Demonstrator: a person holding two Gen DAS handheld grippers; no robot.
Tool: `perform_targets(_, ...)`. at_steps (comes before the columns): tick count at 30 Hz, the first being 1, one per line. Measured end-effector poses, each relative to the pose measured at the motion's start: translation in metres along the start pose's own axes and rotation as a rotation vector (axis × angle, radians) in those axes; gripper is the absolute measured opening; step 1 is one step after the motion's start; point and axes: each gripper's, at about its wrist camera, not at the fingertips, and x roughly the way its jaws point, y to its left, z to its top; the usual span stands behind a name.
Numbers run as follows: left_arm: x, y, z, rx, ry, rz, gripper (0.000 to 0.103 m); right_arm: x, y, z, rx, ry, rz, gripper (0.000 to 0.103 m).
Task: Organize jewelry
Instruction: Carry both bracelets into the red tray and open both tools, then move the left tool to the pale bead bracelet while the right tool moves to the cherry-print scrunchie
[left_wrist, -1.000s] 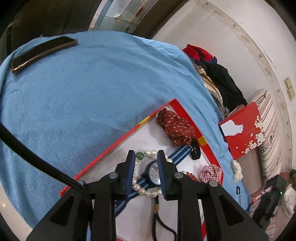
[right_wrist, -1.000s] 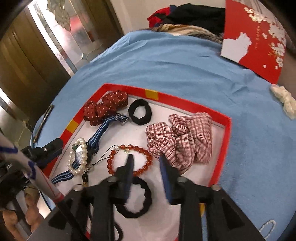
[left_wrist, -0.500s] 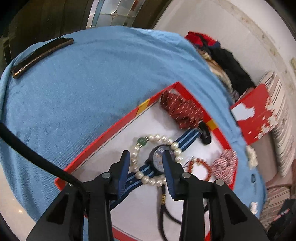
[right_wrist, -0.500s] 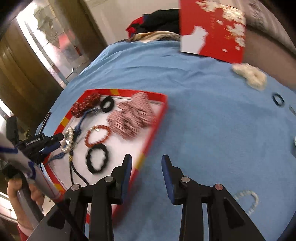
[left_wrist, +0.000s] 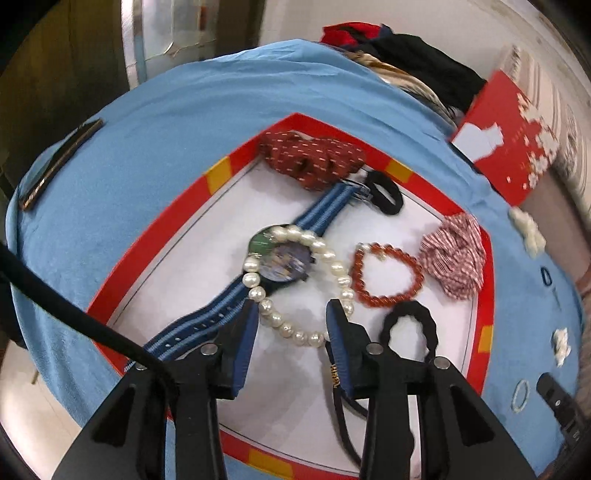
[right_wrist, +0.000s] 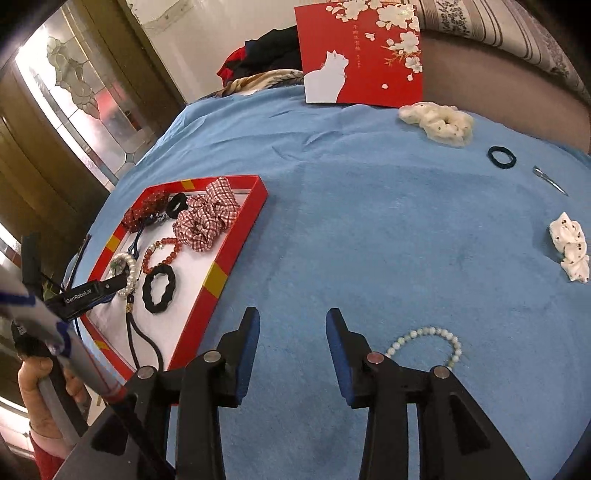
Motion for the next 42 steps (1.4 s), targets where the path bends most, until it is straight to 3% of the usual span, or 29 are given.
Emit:
perform_targets(5,-0.014,0.02,0.009,-0.069,-0.062,-0.001,0.037,-0.009,-0.004,-0.006,-0.009,-0.02,-0.019,0.043)
perform_targets(11,-0.04,0.091,0.019,-0.346,-0.179,-0.034,0.039,-0.017,-0.022,-0.018,0.018,-0.039,-0.041,0.045)
perform_targets(15,-0.039,0.111,0.017,-0.438,-0.182,-0.049,0.039,-0.018,-0.035,-0.027,0.05,-0.032,-0.049,0.046)
perform_targets(18,-0.035,0.103,0.017,-0.412,-0.164,-0.059,0.04,-0.02,-0.048,-0.032,0.076,-0.034,-0.061,0.046)
perform_targets(20,-0.03,0.093,0.019,-0.376,-0.153,-0.062,0.049,-0.023,-0.055,-0.036,0.093,-0.038,-0.069,0.046)
perform_targets(23,-0.013,0.075,0.025,-0.321,-0.107,-0.099,0.052,-0.026,-0.067,-0.043,0.122,-0.034,-0.077,0.046)
perform_targets(34,0.015,0.032,0.023,-0.263,0.045,-0.373,0.053,-0.029,-0.079,-0.057,0.149,-0.022,-0.072,0.046)
perform_targets(42,-0.002,0.022,0.009,-0.206,0.069,-0.473,0.053,-0.033,-0.084,-0.059,0.153,-0.035,-0.089,0.048)
